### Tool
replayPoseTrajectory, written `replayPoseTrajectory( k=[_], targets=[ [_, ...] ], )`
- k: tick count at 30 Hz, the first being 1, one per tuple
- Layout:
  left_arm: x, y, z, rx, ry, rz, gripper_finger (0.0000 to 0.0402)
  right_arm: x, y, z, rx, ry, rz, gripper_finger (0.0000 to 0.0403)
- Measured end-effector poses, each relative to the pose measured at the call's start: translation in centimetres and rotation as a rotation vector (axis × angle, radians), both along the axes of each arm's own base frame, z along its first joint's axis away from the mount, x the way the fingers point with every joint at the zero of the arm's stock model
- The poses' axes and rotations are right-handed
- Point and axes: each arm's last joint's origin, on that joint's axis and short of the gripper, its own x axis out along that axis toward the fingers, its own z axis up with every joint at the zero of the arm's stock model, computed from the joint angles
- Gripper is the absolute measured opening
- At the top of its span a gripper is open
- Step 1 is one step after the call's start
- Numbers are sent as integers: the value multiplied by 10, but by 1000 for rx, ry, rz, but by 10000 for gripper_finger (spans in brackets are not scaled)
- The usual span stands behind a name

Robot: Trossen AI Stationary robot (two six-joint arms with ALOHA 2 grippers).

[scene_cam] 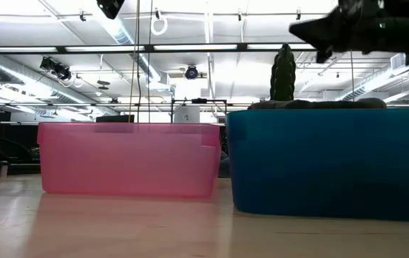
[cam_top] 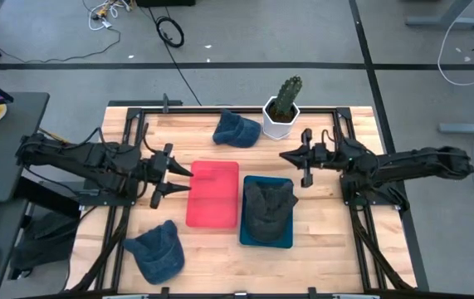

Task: Pick & Place hat
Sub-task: Put the bottom blue cap into the red bin

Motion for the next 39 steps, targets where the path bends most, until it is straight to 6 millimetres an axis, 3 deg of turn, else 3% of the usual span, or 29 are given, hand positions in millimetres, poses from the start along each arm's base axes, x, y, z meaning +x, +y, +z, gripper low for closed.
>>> replayPoseTrajectory(
  k=[9,15,39],
  targets=[
    [-3,-12,-4,26,22,26,195,-31,-10,-28,-13,-92,5,1],
    [-5,-18,-19,57,62,40,195,-49,-13,-46,12,-142,-41,1],
    [-5,-20,-26,1,95,56,195,-54,13,-49,9,-67,-1,0]
  ],
)
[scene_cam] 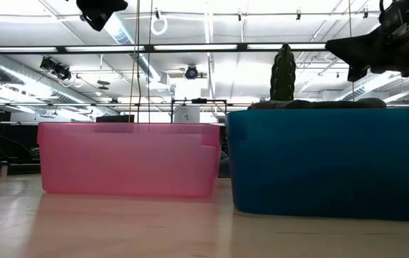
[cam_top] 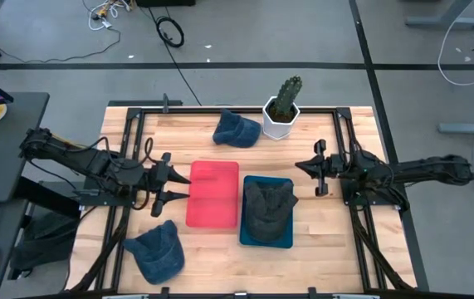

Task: Pick & Place hat
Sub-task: Put the bottom blue cap into the red bin

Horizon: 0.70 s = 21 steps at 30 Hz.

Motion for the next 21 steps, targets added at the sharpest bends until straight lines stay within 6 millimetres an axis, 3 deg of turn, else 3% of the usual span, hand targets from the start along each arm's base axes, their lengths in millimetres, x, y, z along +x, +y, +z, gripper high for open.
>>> replayPoseTrajectory(
  k=[11,17,21],
  targets=[
    [-2,1,-4,-5,41,7,195,-15,4,-1,-5,28,64,0],
    [-2,1,-5,-12,55,13,195,-18,4,-15,-4,177,71,2],
    [-2,1,-5,-18,56,16,195,-20,4,-15,1,178,73,1]
  ],
)
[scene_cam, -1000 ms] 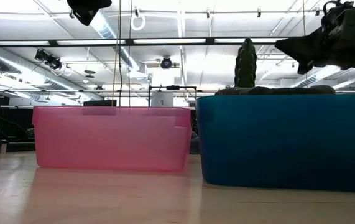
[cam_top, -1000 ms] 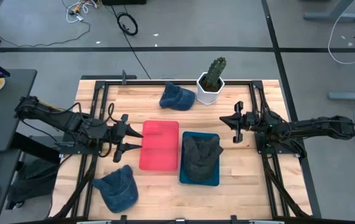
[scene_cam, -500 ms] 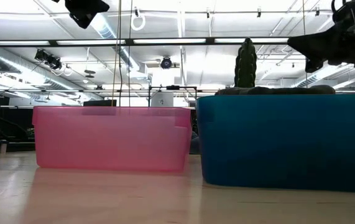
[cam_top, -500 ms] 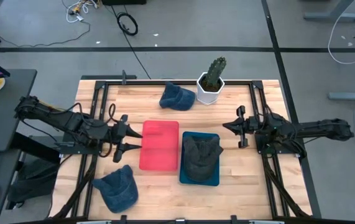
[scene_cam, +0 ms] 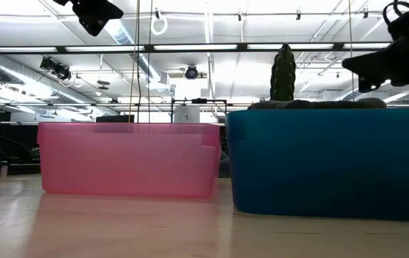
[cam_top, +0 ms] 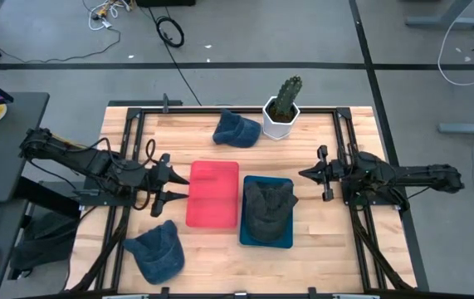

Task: Pick & Place hat
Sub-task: Put the bottom blue cap into the red bin

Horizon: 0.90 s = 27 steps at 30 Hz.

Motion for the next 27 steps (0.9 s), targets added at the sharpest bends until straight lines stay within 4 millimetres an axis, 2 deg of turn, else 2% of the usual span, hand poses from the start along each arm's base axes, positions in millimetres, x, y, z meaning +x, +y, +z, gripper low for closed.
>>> replayPoseTrajectory(
  k=[19,27],
  targets=[
    [-2,-4,-2,-34,22,-11,195,-10,1,-6,62,50,15,1],
    [-3,-1,-4,21,36,66,195,-10,1,-6,103,49,16,18]
  ],
)
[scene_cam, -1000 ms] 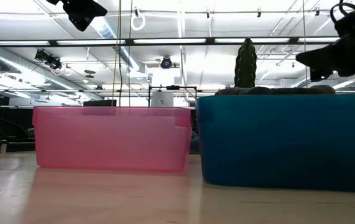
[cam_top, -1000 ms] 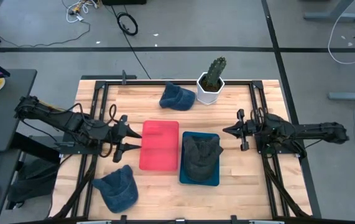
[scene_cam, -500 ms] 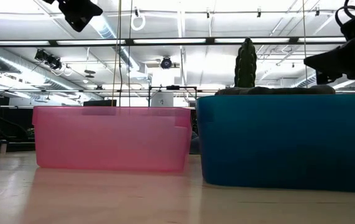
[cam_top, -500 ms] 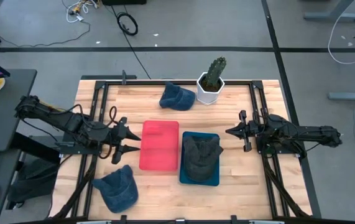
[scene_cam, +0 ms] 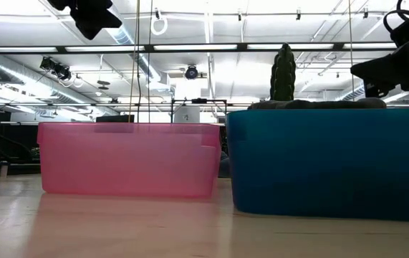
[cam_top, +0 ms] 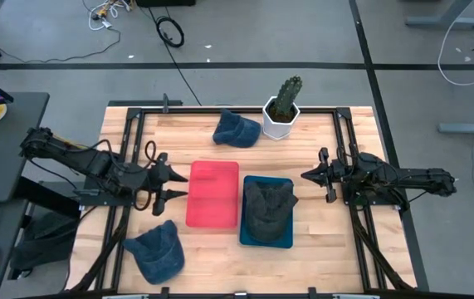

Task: Pick & Place hat
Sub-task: Put the bottom blue cap into the red bin

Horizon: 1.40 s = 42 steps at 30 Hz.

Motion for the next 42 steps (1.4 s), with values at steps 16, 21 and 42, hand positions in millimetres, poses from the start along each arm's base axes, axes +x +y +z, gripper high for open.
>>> replayPoseTrajectory(
  k=[16,21,42],
  targets=[
    [2,-34,-19,-75,160,-96,168,0,0,0,0,0,0,21],
    [10,-57,-17,-95,236,-159,165,0,0,0,0,0,0,21],
    [5,-136,-60,-256,740,119,165,0,0,0,-1,-2,0,21]
  ],
)
